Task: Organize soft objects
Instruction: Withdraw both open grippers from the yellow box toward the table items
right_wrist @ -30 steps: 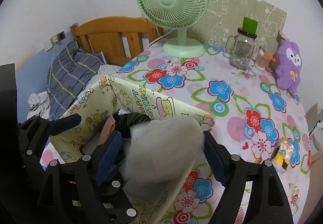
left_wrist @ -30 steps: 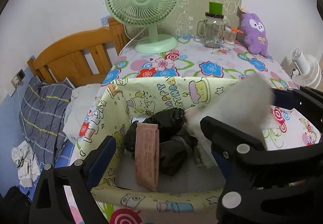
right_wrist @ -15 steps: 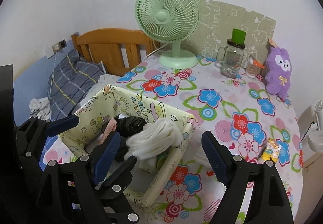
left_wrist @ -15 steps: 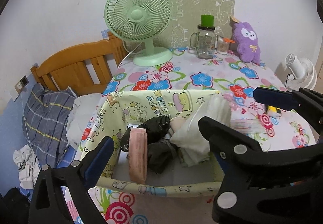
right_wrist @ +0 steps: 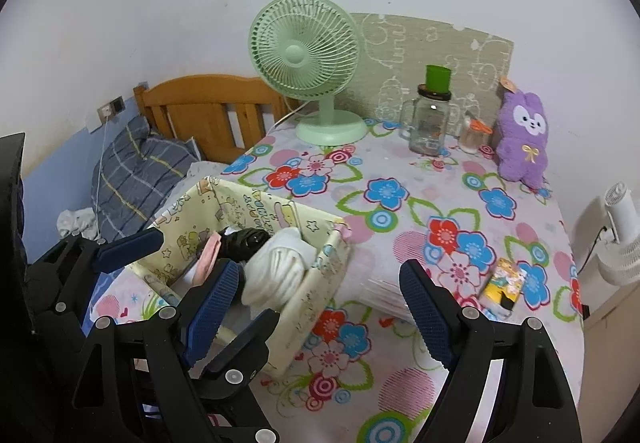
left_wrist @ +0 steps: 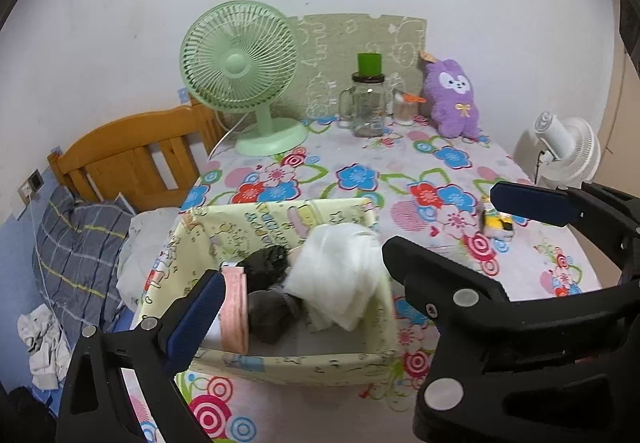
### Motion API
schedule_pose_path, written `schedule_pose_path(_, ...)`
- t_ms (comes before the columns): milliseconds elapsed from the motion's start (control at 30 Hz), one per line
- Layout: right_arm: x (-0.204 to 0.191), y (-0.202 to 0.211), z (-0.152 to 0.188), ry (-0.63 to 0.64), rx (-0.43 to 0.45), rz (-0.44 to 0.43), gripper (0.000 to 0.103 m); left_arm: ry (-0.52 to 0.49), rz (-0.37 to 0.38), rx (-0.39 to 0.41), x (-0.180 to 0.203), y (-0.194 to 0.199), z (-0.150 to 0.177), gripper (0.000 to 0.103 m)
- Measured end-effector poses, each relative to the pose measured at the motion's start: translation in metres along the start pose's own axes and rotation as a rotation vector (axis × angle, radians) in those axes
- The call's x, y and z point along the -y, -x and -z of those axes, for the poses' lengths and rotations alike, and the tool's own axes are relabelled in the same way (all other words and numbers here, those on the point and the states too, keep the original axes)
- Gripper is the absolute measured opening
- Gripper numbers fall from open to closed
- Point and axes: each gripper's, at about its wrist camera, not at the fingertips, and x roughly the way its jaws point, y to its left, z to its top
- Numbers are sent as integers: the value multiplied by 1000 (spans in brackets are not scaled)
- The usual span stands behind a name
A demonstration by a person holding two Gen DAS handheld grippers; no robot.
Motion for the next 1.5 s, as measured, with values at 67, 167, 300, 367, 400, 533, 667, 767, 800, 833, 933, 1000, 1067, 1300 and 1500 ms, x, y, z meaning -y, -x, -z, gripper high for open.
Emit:
schedule_pose_path(67,4,5,2,-6,4,5,85,-5,7,4,4,3,0,100)
schedule_pose_path(167,9,14,5,-12,15,15,85,-13,17,10,12,7,-1,100)
schedule_pose_path(300,19,25,10,-30,26,25,85,-30,25,20,25,12,-2,100)
schedule_pose_path(367,23,29,12,-37,30,30,85,-35,28,25,30,15,-2,100)
schedule_pose_path(400,25,32,12,-38,32,35,85,-38,31,30,32,17,-2,100)
schedule_pose_path(533,35,45,16,-49,50,58,85,-42,53,47,43,24,-4,101)
schedule_pose_path(667,44,55,20,-60,64,84,85,-57,68,62,55,30,-5,102)
schedule_pose_path(767,51,61,23,-73,69,96,85,-67,84,67,63,32,-5,103)
schedule_pose_path(800,53,62,24,-76,69,102,85,-69,89,66,65,32,-5,103)
schedule_pose_path(833,56,64,26,-79,71,110,85,-72,93,66,68,32,-5,103)
schedule_pose_path(933,62,68,29,-88,72,126,85,-80,102,64,76,33,-5,103)
schedule_pose_path(1000,69,70,32,-102,73,131,85,-82,107,63,81,33,-5,103)
schedule_pose_path(1067,75,71,35,-118,69,130,85,-91,108,68,86,32,-6,103)
schedule_pose_path(1300,95,71,44,-153,65,146,85,-120,104,97,105,28,-4,103)
schedule_pose_path(1500,113,66,53,-184,54,153,85,-119,125,67,117,15,-3,103)
